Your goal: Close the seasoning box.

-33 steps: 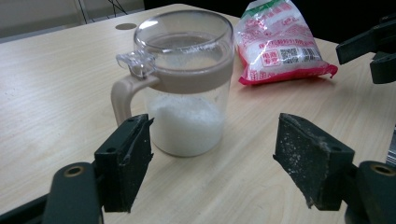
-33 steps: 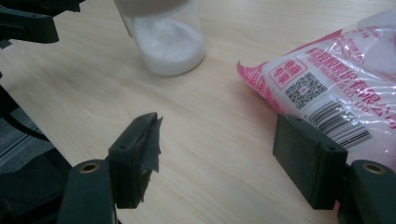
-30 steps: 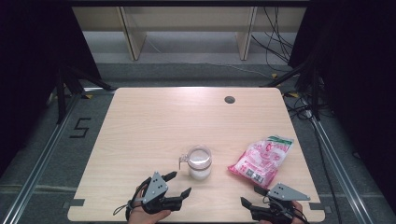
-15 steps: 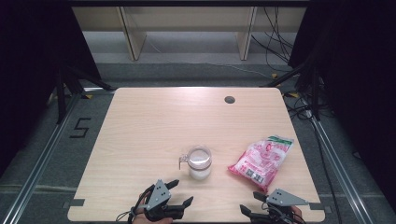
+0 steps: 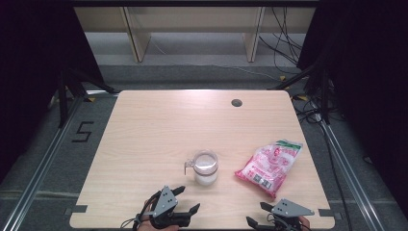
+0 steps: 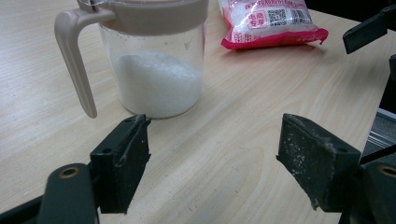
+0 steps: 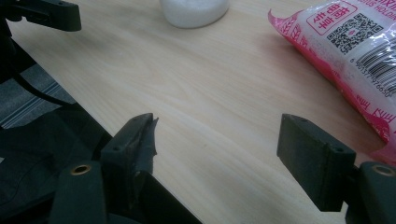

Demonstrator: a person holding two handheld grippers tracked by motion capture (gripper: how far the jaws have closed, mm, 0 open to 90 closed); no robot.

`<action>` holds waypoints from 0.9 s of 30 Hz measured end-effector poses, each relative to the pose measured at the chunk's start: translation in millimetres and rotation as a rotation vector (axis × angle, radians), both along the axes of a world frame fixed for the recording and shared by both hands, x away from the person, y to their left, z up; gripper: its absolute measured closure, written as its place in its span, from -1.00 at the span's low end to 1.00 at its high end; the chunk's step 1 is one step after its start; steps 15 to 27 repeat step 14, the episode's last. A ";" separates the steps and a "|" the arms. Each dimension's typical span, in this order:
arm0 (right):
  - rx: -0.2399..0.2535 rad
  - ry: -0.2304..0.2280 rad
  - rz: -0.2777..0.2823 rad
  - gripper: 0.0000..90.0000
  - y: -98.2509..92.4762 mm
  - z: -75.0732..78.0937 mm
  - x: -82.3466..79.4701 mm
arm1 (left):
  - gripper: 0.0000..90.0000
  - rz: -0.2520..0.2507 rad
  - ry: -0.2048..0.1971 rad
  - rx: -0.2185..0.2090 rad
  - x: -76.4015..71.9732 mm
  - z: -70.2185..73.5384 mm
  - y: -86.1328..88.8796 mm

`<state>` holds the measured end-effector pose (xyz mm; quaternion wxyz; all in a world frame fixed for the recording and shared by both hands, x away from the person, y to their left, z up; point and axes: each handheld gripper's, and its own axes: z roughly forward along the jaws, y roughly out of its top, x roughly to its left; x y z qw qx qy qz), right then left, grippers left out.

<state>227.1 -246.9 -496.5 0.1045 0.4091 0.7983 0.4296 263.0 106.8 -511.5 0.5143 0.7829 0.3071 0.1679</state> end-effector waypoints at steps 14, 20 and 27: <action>-0.007 -0.001 0.005 -0.36 -0.9 -0.5 0.7 | -0.46 0.026 0.015 -0.024 0.9 -0.9 1.9; -0.007 -0.001 0.005 -0.36 -0.9 -0.5 0.7 | -0.46 0.026 0.015 -0.024 0.9 -0.9 1.9; -0.007 -0.001 0.005 -0.36 -0.9 -0.5 0.7 | -0.46 0.026 0.015 -0.024 0.9 -0.9 1.9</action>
